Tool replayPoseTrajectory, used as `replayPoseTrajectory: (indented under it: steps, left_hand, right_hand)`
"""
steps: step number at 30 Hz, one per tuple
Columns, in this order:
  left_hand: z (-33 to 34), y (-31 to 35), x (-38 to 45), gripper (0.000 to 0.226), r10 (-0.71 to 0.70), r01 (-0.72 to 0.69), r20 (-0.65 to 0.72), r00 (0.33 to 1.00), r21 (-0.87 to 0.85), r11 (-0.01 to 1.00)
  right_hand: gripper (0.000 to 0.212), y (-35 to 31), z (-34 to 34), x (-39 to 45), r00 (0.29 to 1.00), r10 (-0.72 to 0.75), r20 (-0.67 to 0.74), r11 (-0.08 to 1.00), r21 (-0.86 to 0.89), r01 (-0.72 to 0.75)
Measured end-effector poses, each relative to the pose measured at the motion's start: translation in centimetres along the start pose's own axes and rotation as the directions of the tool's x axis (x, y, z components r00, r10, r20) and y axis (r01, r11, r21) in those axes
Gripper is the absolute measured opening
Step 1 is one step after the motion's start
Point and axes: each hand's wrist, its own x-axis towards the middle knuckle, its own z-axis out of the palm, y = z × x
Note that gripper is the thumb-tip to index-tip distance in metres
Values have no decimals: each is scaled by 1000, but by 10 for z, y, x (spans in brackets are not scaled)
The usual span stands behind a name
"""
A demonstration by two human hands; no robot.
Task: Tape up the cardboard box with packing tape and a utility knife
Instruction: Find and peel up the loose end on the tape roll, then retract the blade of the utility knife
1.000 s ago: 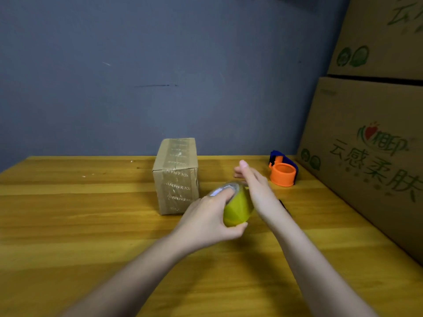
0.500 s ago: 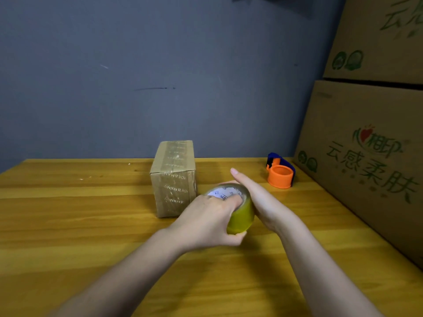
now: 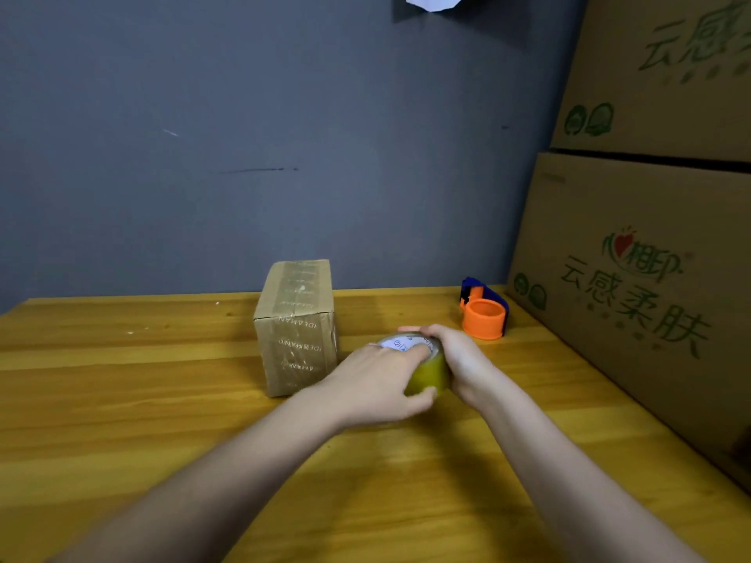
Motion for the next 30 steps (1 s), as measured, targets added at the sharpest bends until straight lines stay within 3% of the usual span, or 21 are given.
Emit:
replayPoseTrajectory:
  steps: [4, 9, 12, 17, 22, 26, 30]
  left_hand:
    - [-7, -7, 23, 46, -29, 27, 81, 996, 16, 999]
    - [4, -11, 63, 43, -65, 69, -38, 997, 102, 992]
    - [15, -17, 86, 38, -62, 73, -93, 994, 116, 991]
    - [40, -24, 120, 32, -148, 160, -197, 969, 49, 986]
    - [72, -26, 148, 36, -246, 250, -125, 961, 24, 968]
    - [94, -30, 157, 42, -261, 266, -86, 962, 63, 962]
    - [103, -34, 160, 43, -239, 249, -81, 968, 139, 959]
  right_hand:
    - [31, -14, -16, 14, 998, -8, -59, 984, -180, -3]
    - [30, -35, -35, 30, 924, -347, -163, 845, -483, 232]
    - [31, -40, -48, 46, 896, -418, -150, 745, -620, 244]
    - [38, -40, -68, 79, 886, -437, -157, 625, -761, 174]
    - [46, -25, -79, 103, 893, -357, -275, 633, -774, 14]
    - [41, -8, -85, 122, 918, -293, -267, 640, -768, -19]
    - [37, 1, -86, 131, 920, -298, -254, 536, -842, -59]
